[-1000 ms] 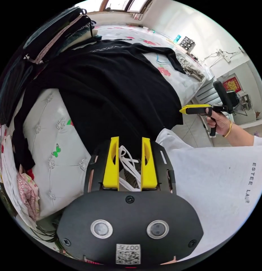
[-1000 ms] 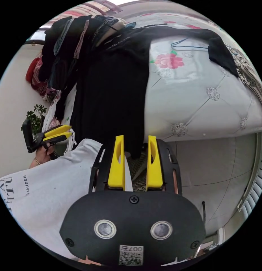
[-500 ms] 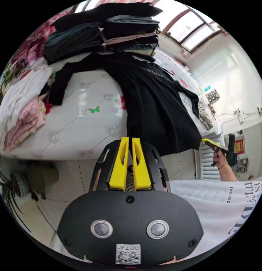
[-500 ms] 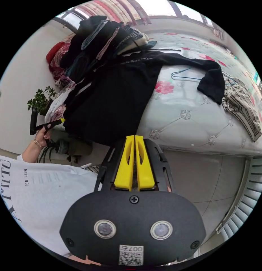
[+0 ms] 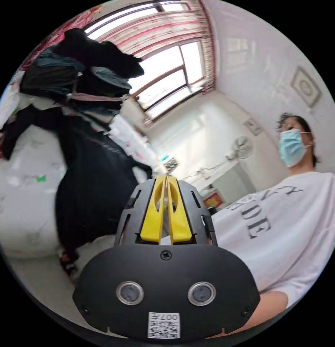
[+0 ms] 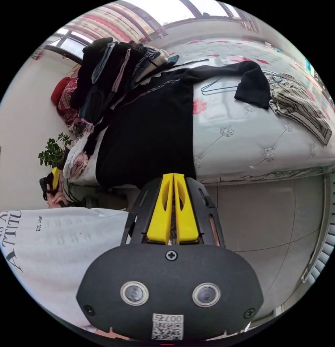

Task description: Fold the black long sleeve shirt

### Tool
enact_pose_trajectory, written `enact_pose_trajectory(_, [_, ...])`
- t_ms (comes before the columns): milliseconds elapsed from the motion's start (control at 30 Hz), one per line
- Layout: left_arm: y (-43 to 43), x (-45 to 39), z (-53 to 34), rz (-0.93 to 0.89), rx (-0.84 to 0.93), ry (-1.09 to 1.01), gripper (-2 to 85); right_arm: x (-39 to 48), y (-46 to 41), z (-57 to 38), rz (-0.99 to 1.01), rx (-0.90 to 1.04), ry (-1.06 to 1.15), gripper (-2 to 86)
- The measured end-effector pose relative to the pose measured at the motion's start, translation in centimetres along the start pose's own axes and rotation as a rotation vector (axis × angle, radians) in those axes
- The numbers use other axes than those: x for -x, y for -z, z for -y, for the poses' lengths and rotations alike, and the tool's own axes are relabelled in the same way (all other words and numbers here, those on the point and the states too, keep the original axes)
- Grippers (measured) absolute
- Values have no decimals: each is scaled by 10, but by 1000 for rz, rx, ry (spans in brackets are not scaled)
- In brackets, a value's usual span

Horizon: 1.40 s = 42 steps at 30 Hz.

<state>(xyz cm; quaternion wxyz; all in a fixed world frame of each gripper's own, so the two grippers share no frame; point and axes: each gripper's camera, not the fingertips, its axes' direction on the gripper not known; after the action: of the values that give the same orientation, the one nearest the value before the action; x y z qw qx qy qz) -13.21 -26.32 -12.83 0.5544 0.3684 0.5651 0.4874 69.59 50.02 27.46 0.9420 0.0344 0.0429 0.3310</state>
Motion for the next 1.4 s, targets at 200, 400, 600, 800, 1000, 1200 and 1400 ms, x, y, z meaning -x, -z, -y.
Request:
enact_pose_trajectory(200, [25,-136,85,-1101,-203,-561,-10,24,-4,28,66,-18,62,-3])
enact_pose_trajectory(400, [73,-282,119,-1292,-75,-1104,-10,43,-12,55,99,-12,111,-3])
enact_pose_trajectory(600, [105,-315,114,-1295,-52,-1234,-10,56,-19,71,149,-6,131,-4])
enact_pose_trajectory(800, [122,-329,96,-1256,-23,-1263,-10,55,-31,79,170,19,107,-4])
enact_pose_trajectory(1000, [134,-335,91,-1221,-39,-1256,-10,51,-39,87,187,24,74,-3])
enact_pose_trajectory(1200, [131,-341,95,-1251,-41,-1261,-10,58,-43,101,196,20,81,-4])
enact_pose_trajectory(1400, [125,-343,102,-1243,-59,-1262,-10,66,-47,113,211,8,74,-4])
